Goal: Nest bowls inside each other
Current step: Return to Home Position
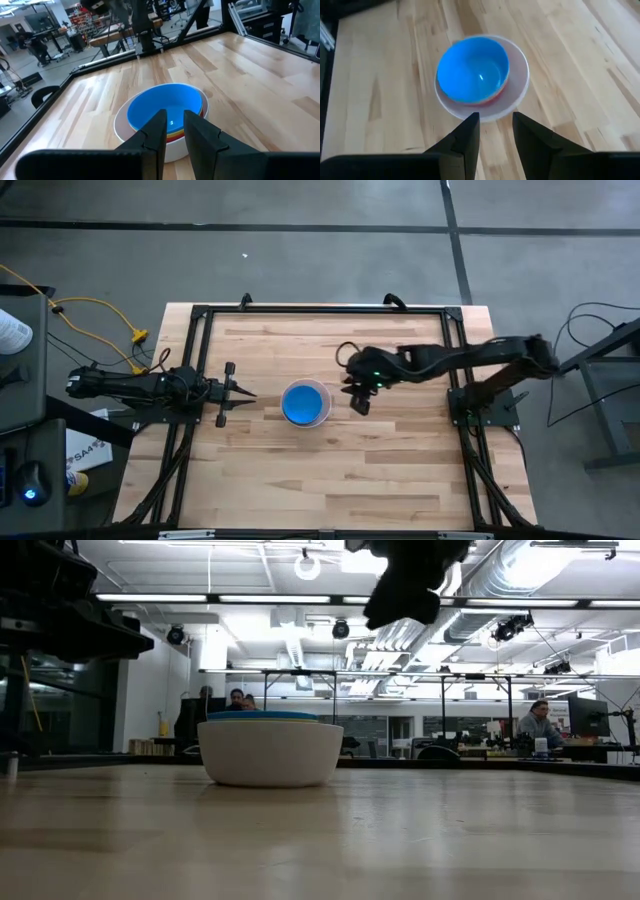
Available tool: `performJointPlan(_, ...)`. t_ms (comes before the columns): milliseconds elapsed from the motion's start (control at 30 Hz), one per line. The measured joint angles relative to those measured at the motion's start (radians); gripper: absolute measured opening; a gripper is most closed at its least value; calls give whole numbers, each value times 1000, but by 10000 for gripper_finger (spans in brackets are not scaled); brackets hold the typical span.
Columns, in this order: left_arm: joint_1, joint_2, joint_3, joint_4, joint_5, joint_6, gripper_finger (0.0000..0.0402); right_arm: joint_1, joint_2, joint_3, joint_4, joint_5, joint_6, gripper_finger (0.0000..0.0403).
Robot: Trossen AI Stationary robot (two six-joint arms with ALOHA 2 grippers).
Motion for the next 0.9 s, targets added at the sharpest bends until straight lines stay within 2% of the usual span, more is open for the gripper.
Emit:
performJointPlan(400, 0, 4, 0, 0, -1, 0, 65, 17, -268, -287, 118, 6, -27, 110)
performJointPlan(600, 0, 4, 0, 0, -1, 0, 65, 35, -373, -449, 236, 6, -21, 110)
performJointPlan(900, 0, 4, 0, 0, -2, 0, 65, 34, -504, -610, 345, 5, -27, 110)
